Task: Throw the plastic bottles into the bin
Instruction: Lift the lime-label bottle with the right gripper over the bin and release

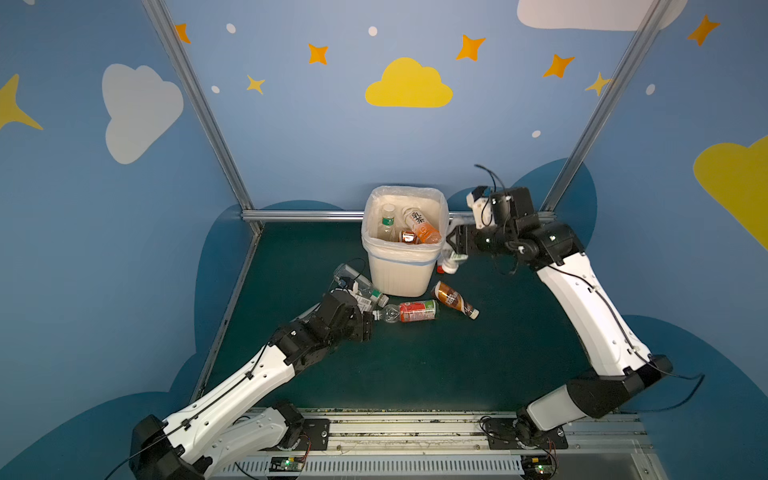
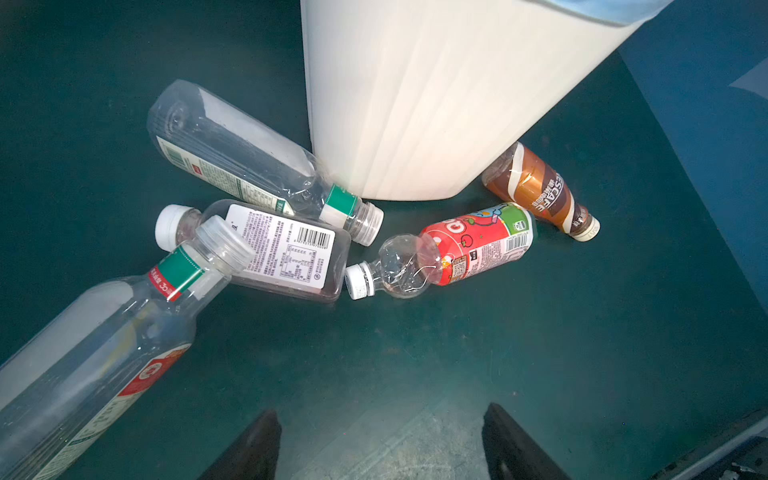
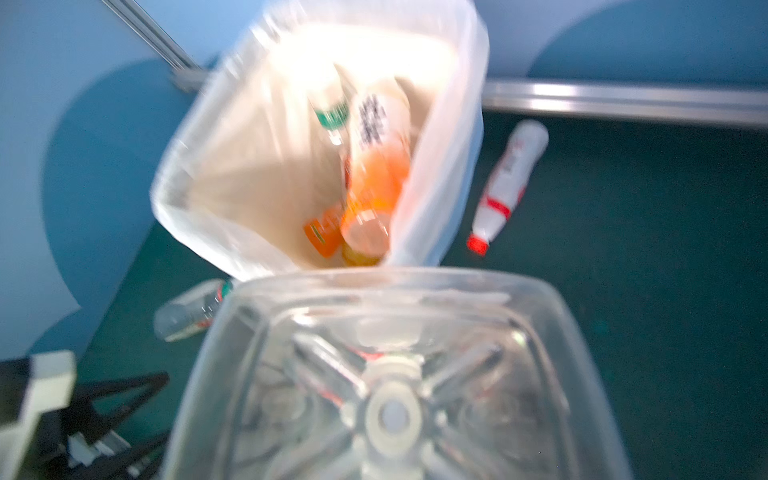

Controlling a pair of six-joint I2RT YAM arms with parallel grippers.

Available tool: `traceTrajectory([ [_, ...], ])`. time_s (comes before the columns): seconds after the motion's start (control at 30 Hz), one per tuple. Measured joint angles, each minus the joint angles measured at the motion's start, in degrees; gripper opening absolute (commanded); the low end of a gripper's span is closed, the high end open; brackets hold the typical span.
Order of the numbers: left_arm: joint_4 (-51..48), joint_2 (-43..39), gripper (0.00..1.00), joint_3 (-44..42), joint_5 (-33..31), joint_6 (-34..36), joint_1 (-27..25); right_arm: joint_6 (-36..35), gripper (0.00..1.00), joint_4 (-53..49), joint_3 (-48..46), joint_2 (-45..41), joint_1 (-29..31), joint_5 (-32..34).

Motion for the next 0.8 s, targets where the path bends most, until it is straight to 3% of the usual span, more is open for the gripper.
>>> traceTrajectory([
  [0.03, -0.3, 0.0, 0.78, 0.3, 0.0, 0.0, 0.0, -0.6, 0.73, -0.1, 5.8, 3.0, 0.0, -0.9],
  [0.1, -0.7, 0.0, 0.78, 0.9, -0.1, 0.0, 0.0, -1.4, 0.92, 0.6, 15.9, 9.0, 0.2, -2.8],
  [0.13, -0.8, 0.0, 0.79, 1.1, -0.1, 0.0, 0.0, -1.8, 0.96, 0.8, 20.4, 12.2, 0.2, -4.1],
  [0.23, -1.4, 0.0, 0.80, 1.4, -0.5, -0.2, 0.0, -2.3, 0.97, 0.6, 30.9, 20.7, -0.1, -7.5],
  [0.33, -2.6, 0.0, 0.80, 1.7, -0.7, -0.3, 0.0, -2.2, 0.97, -0.2, 32.7, 24.1, -1.6, -10.2],
  [0.47, -3.3, -0.6, 0.80, 2.2, -1.3, -0.3, 0.0, -2.0, 0.97, 3.2, 15.0, 14.9, -5.9, -11.4],
  [0.6, -3.5, -0.9, 0.76, 2.2, -1.8, -0.6, 0.3, -1.6, 0.96, 9.5, -9.9, -3.7, -9.7, -10.5],
  [0.8, -5.5, 0.4, 0.75, 2.2, -1.8, -1.2, 0.7, -2.4, 0.95, 13.9, -32.2, -26.1, -10.4, -8.2],
])
